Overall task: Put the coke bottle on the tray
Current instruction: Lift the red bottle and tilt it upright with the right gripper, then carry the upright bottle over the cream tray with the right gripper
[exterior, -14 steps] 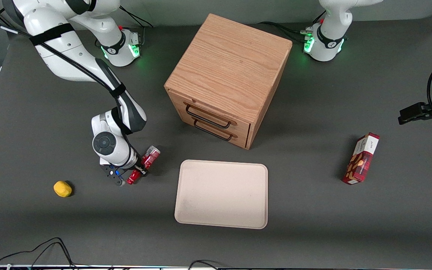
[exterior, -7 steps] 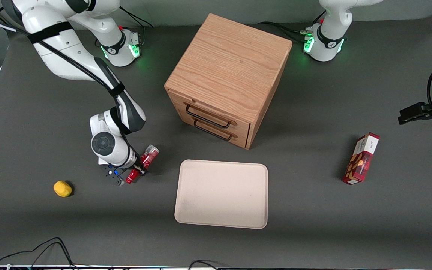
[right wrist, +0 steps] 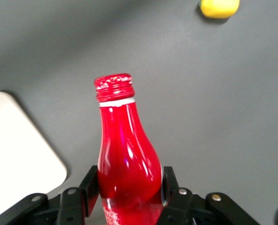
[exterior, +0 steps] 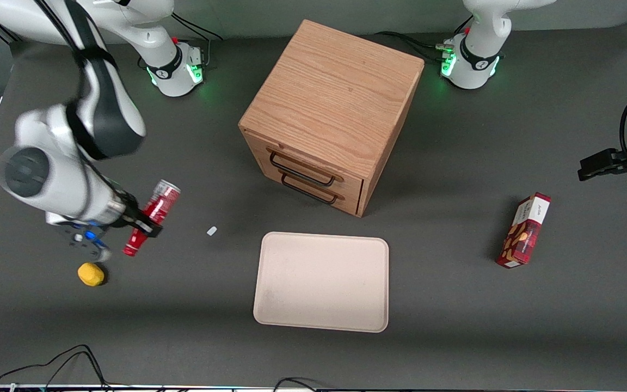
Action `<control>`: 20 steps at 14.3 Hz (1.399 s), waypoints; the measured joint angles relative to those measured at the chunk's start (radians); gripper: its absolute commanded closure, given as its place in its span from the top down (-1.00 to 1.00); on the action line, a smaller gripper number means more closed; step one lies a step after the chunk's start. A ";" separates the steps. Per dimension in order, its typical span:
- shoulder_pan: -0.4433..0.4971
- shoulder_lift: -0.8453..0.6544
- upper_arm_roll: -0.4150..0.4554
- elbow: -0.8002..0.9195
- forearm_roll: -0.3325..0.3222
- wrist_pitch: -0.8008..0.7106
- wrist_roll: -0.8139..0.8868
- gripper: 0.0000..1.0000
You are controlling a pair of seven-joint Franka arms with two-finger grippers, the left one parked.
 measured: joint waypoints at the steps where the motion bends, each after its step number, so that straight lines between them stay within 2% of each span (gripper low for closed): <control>1: -0.001 -0.004 -0.003 0.068 0.016 -0.061 -0.017 -1.00; 3: -0.003 0.013 -0.005 0.191 0.032 -0.159 -0.029 -1.00; 5: -0.006 0.064 -0.005 0.277 0.033 -0.193 -0.033 -1.00; 10: 0.029 0.354 0.003 0.519 0.035 -0.170 -0.067 -1.00; 13: 0.092 0.472 -0.008 0.585 0.034 -0.098 -0.118 -1.00; 16: 0.183 0.548 -0.059 0.595 0.034 0.008 -0.216 -1.00; 20: 0.268 0.659 -0.072 0.602 0.034 0.147 -0.294 -1.00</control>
